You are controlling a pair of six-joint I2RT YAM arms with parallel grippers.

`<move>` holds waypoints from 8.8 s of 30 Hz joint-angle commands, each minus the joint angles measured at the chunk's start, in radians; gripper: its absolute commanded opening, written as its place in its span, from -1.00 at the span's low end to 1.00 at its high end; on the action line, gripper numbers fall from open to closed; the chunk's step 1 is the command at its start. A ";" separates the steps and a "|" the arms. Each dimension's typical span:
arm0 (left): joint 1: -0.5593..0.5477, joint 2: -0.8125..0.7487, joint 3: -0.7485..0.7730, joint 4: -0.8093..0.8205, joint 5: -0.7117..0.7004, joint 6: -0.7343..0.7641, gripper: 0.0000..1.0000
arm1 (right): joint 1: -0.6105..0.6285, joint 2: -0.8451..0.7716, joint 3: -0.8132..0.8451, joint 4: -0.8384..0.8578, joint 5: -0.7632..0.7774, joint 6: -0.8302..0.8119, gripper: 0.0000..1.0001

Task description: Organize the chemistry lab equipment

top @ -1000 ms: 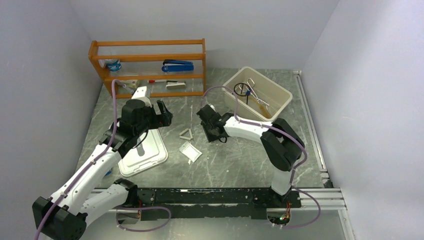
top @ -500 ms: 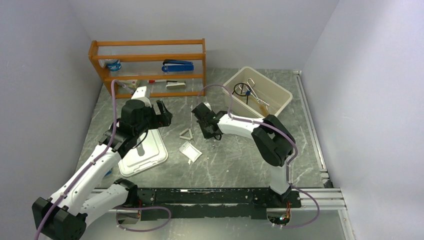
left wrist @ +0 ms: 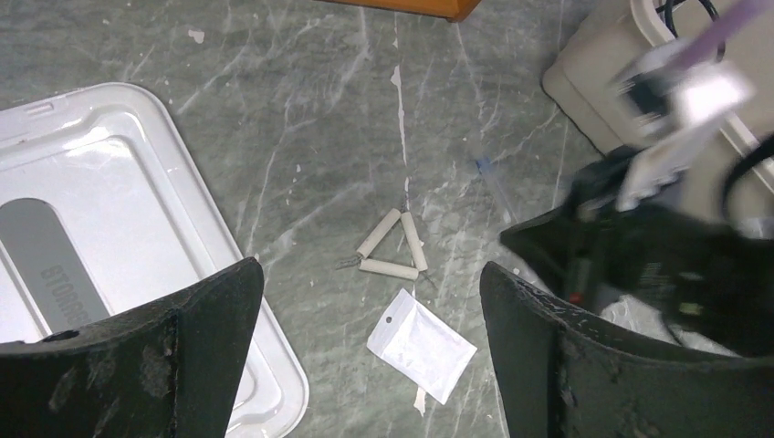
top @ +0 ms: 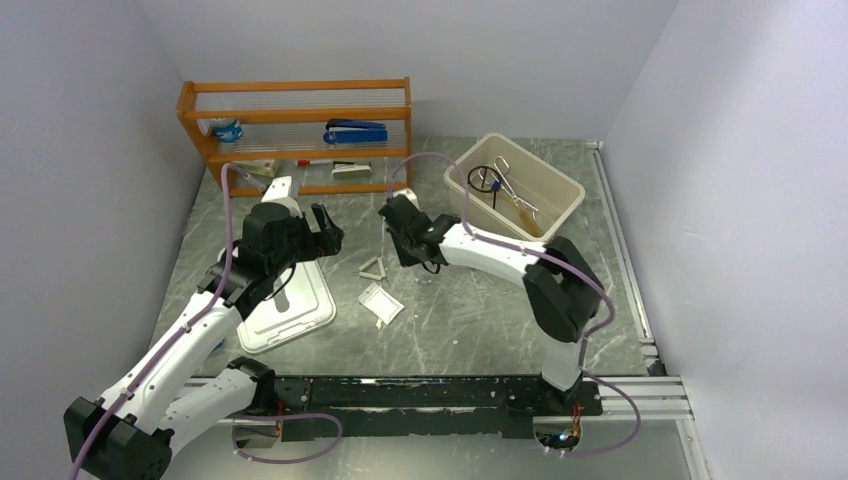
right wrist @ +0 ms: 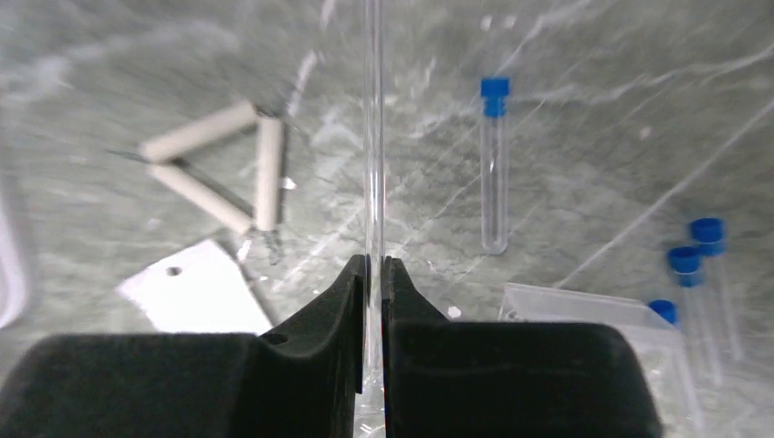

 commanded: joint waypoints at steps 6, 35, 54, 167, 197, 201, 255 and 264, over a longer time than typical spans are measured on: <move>-0.001 -0.023 -0.014 0.015 -0.034 -0.015 0.83 | -0.101 -0.212 0.109 0.071 0.161 -0.183 -1.00; -0.001 0.009 -0.012 0.015 -0.018 -0.006 0.83 | -0.760 -0.253 -0.199 0.479 -0.315 -0.774 -1.00; -0.001 0.068 0.001 0.026 -0.012 0.001 0.82 | -0.786 -0.069 -0.116 0.369 -0.264 -0.955 -1.00; -0.001 -0.017 -0.129 -0.052 0.041 -0.140 0.88 | 0.086 0.025 -0.120 0.139 -0.301 -0.138 -0.16; -0.001 0.040 -0.289 0.151 0.189 -0.251 0.48 | 0.128 -0.104 -0.101 0.104 -0.159 -0.096 -1.00; -0.001 -0.067 -0.226 0.086 0.121 -0.222 0.53 | 0.105 -0.205 -0.086 0.092 -0.100 -0.112 -1.00; -0.001 -0.034 -0.010 -0.048 -0.038 -0.065 0.71 | -0.547 -0.467 -0.149 0.179 0.027 -0.253 -0.15; -0.001 -0.057 0.122 -0.156 -0.194 0.020 0.85 | -0.252 -0.502 -0.179 0.244 -0.033 -0.214 -0.01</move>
